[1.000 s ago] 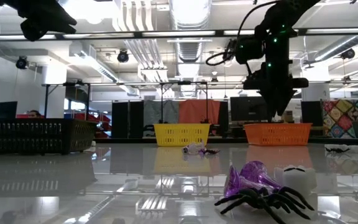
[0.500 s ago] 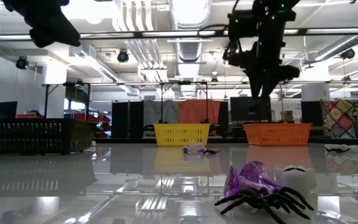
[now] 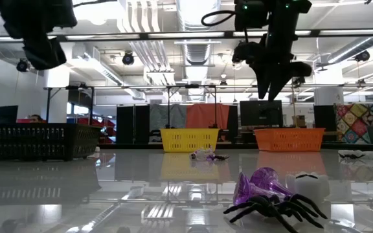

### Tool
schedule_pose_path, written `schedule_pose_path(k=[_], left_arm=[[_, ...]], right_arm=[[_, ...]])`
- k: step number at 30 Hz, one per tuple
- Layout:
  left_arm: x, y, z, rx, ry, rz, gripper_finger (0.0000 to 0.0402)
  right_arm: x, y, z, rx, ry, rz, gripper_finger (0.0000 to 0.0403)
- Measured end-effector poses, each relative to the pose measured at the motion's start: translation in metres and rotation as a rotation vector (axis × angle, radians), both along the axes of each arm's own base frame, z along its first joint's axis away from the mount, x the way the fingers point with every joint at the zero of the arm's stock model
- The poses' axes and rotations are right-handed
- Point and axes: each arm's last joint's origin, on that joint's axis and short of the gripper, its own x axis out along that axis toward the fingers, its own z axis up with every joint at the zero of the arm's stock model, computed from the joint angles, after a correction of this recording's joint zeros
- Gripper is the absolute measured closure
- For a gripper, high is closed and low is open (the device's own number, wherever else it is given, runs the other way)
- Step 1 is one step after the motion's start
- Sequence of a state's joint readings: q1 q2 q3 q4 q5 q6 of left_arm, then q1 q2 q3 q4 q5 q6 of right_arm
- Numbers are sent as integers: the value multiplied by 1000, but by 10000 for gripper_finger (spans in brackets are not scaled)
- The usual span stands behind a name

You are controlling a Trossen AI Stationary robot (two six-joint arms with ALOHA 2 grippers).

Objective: Sort Halloween decoration
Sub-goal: Put the purple hat toy into the black basket

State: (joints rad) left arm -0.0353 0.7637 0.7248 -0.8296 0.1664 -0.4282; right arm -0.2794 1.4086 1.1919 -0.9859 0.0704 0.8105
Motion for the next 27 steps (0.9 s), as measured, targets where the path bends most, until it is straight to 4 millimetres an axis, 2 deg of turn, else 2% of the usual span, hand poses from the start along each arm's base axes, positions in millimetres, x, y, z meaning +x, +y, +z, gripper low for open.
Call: schedule_pose_path(k=[5,11,17,27], left_arm=[[3,-8,-16,-36,85,-10,294],[8,-27,-25,-87,159,-38,294],[12,-46,-36,-55,239,-3,294],[24,-82,-52,-140,307,40,294]], right_arm=[[0,0,0,8,-5,-32,280],[0,0,0,22,-12,-85,280],[0,0,0,33,-17,-126,280],[1,2,-1,19,-7,-65,280]])
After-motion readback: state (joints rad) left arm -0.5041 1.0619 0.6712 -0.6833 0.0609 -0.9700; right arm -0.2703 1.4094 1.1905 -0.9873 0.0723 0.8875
